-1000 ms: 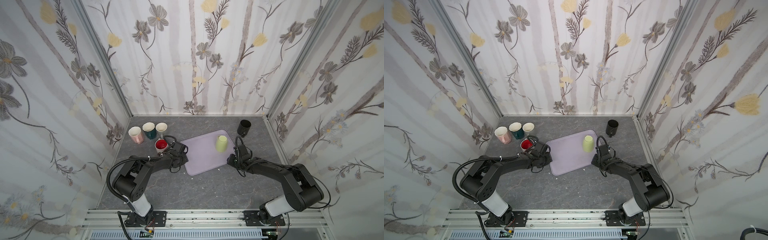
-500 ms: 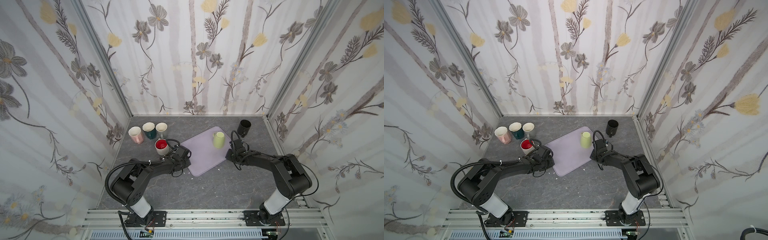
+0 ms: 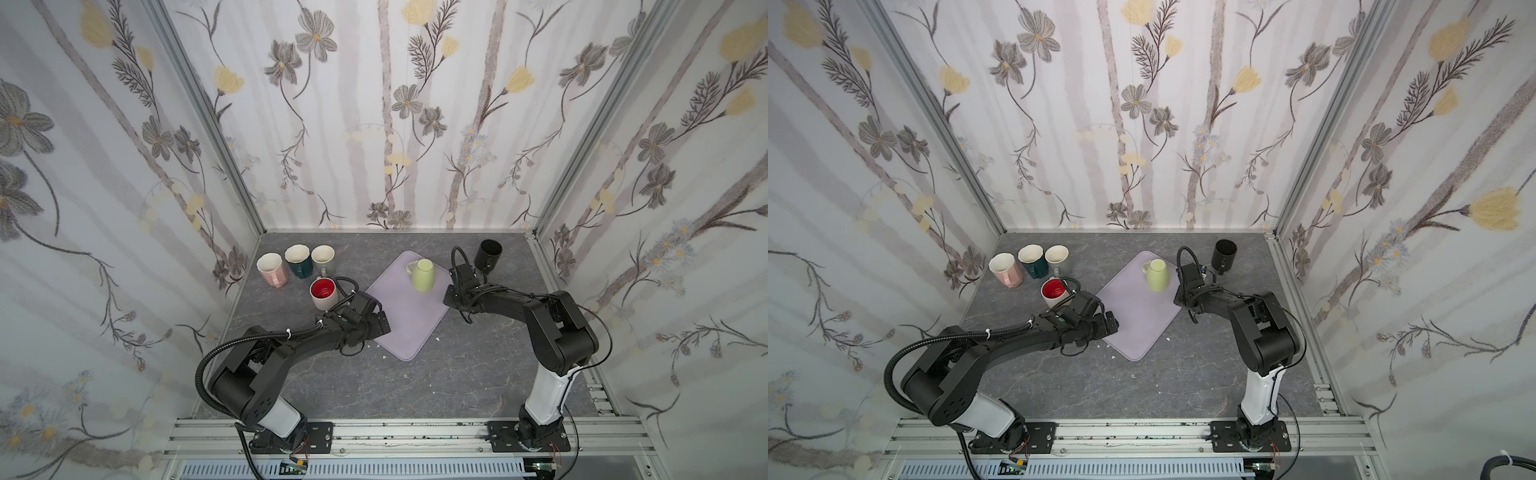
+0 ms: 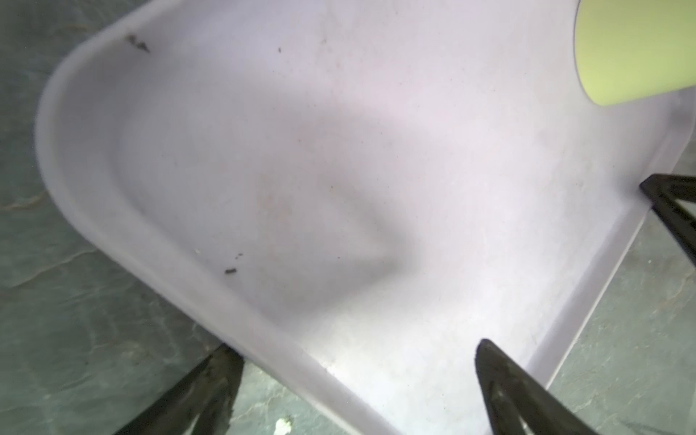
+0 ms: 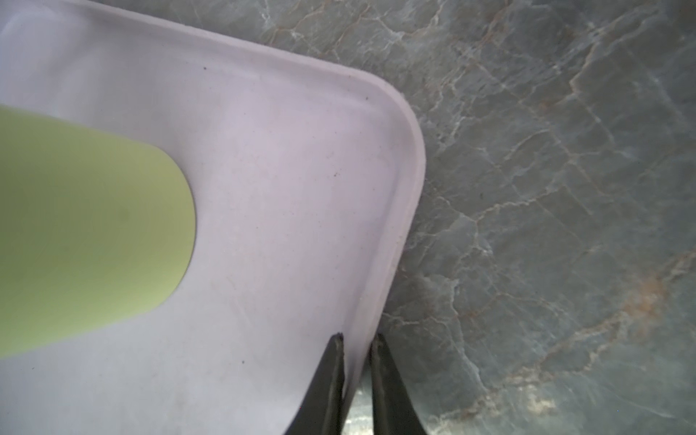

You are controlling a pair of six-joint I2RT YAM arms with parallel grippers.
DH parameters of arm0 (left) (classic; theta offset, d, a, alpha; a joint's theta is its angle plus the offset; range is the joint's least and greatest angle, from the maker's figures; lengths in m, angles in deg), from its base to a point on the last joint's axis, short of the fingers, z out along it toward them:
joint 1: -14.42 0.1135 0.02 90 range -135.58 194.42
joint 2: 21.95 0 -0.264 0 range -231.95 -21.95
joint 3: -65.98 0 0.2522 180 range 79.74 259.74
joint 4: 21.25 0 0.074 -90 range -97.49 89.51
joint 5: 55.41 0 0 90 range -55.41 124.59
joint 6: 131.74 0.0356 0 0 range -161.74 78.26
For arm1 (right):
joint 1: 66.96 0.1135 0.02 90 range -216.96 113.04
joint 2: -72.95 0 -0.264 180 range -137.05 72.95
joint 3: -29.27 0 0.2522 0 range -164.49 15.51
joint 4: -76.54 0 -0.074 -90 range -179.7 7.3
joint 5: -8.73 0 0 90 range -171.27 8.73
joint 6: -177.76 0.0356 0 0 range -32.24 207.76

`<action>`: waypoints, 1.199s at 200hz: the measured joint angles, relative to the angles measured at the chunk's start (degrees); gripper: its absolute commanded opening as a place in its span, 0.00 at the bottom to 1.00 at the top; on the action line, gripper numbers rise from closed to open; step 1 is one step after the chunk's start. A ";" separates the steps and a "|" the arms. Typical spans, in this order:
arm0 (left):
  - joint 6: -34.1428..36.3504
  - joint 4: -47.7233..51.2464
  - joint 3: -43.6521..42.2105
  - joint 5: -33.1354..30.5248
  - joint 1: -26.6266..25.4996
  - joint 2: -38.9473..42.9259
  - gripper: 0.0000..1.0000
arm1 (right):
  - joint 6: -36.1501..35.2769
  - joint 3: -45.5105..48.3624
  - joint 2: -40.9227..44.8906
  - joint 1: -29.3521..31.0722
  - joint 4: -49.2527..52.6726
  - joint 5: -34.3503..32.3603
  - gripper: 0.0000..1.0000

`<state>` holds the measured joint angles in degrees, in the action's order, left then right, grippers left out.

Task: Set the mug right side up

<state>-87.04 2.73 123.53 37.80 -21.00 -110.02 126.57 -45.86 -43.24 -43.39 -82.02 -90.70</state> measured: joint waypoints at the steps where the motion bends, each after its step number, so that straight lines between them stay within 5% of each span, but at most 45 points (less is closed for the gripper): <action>1: 0.17 0.24 0.07 -0.04 0.00 0.04 1.00 | -0.02 -0.04 -0.04 0.00 0.07 0.00 0.16; 79: 11.08 11.23 15.91 -2.21 3.41 -4.83 1.00 | -5.66 -6.67 -3.32 -0.26 2.84 -2.36 0.13; 184: 21.27 16.61 31.85 0.07 7.26 -17.35 1.00 | -23.96 -21.31 -11.26 1.27 5.07 -0.02 0.15; 240: 27.17 17.20 44.68 1.79 7.98 -24.94 1.00 | -25.31 -21.46 -10.01 1.44 7.37 2.19 0.32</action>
<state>-59.87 19.93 168.20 39.59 -13.03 -134.96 101.26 -67.32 -53.25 -41.95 -74.65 -88.51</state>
